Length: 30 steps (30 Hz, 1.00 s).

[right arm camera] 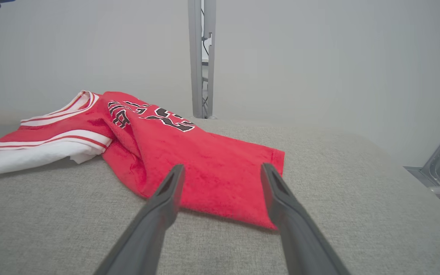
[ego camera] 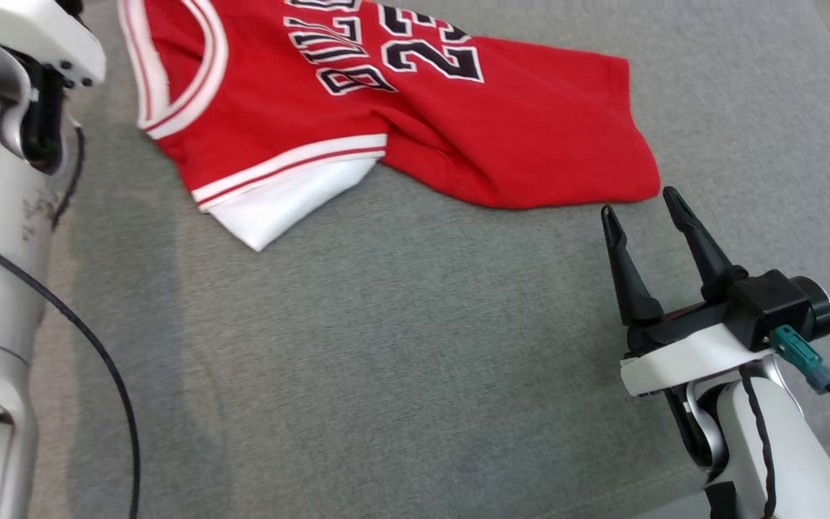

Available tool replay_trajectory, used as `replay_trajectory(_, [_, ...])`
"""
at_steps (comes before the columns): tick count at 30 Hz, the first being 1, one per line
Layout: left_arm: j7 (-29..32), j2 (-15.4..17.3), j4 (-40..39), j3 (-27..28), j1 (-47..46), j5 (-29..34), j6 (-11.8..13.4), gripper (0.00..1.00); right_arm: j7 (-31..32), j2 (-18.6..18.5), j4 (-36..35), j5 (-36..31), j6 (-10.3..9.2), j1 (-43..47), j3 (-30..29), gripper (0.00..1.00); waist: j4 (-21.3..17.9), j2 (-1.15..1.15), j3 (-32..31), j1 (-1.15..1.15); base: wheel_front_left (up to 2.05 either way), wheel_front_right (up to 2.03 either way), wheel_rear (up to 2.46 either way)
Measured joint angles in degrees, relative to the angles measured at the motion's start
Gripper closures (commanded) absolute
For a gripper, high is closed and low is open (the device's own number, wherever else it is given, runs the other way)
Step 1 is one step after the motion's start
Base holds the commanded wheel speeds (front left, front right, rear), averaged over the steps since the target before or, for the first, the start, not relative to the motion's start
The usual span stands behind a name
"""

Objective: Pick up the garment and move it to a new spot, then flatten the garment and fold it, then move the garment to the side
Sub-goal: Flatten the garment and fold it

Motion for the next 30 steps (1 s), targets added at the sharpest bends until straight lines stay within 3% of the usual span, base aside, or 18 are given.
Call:
replay_trajectory(5, [-1.22, -1.43, -5.59, 1.34, 7.01, -1.10, -1.21, 0.00, 0.00, -0.04, -0.19, -2.67, 0.00, 0.30, -1.42, 0.00, 3.78, 0.00, -3.28, 0.00, 0.00, 0.00, 0.00])
replay_trajectory(9, [-1.36, -1.61, -15.68, 4.52, 15.57, -0.11, -0.90, 0.00, 0.00, -0.75, -0.75, -3.02, 0.00, 1.20, -2.27, 0.00, 6.47, 0.00, -6.47, 0.00, 0.00, 0.00, 0.00])
replay_trajectory(18, [-1.36, -7.36, -33.92, 8.37, 37.96, 4.63, 0.00, 0.00, 0.00, -2.75, -1.03, -3.01, 0.00, 2.76, -1.53, 0.00, 11.56, 0.00, -13.18, 0.00, 0.00, 0.00, 0.00])
replay_trajectory(24, [-1.36, -8.89, -37.84, 7.70, 47.73, 5.93, -1.22, 0.00, 0.00, -3.25, -1.22, -2.85, 0.00, 3.83, -1.67, 0.00, 13.66, 0.00, -15.64, 0.00, 0.00, 0.00, 0.00])
replay_trajectory(30, [-1.36, -10.06, -37.35, 4.36, 49.77, 6.89, -1.90, 0.00, 0.00, -3.08, -1.86, -2.90, 0.00, 3.82, -1.43, 0.00, 13.14, 0.00, -14.40, 0.00, 0.00, 0.00, 0.00])
